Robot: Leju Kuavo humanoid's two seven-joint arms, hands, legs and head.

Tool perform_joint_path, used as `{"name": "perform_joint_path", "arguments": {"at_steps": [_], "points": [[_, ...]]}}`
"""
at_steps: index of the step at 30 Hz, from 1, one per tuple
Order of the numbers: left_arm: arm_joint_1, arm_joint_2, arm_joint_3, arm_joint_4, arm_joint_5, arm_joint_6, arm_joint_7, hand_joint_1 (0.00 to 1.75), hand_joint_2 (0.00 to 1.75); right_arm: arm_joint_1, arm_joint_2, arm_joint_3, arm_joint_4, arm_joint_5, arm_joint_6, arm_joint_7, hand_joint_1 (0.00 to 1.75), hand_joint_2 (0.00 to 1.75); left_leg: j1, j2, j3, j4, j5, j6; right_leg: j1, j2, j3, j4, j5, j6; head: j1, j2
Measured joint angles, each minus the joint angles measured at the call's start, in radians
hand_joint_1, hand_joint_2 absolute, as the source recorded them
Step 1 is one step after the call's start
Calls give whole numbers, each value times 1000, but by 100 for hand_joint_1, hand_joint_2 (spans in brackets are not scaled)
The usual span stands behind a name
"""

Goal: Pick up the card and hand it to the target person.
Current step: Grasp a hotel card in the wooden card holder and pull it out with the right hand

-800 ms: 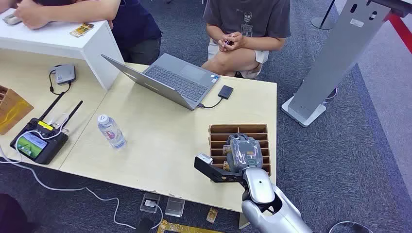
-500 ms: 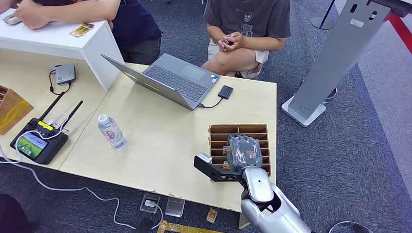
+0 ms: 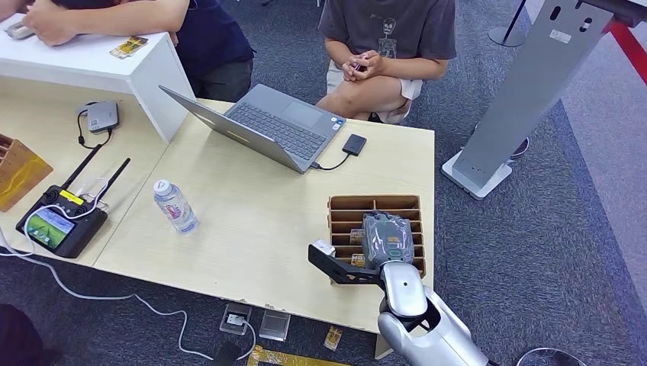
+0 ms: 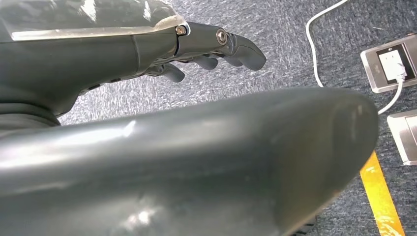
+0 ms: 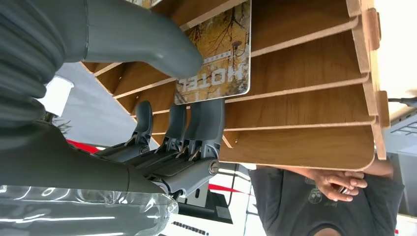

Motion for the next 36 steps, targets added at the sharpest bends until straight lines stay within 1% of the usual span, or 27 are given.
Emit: {"name": "perform_joint_path", "arguments": {"at_steps": [3,7,11,16,27,36], "points": [[0,0,0,0,0,2,0,0,0,0,0,1,0,3,4,2,136,175,0,0,0,0,0,0,0,0,0,0,0,0,0,0],[0,0,0,0,0,2,0,0,0,0,0,2,1,3,6,3,138,175,0,0,0,0,0,0,0,0,0,0,0,0,0,0],[0,0,0,0,0,2,0,0,0,0,0,2,0,-1,4,3,145,175,0,0,1,0,0,0,0,0,0,0,0,0,0,0],[0,0,0,0,-1,2,0,0,0,7,0,-2,-6,-33,-8,0,151,175,0,0,2,0,0,0,0,0,1,0,0,0,0,0],[1,0,0,0,-8,0,0,0,0,33,-8,-35,-51,-189,-37,-42,154,175,0,0,2,0,0,0,0,0,1,0,0,0,0,0],[1,0,0,0,-8,2,0,0,0,37,-31,-62,-156,-209,-46,-44,153,175,0,0,1,0,0,0,0,0,0,0,0,0,0,0]]}}
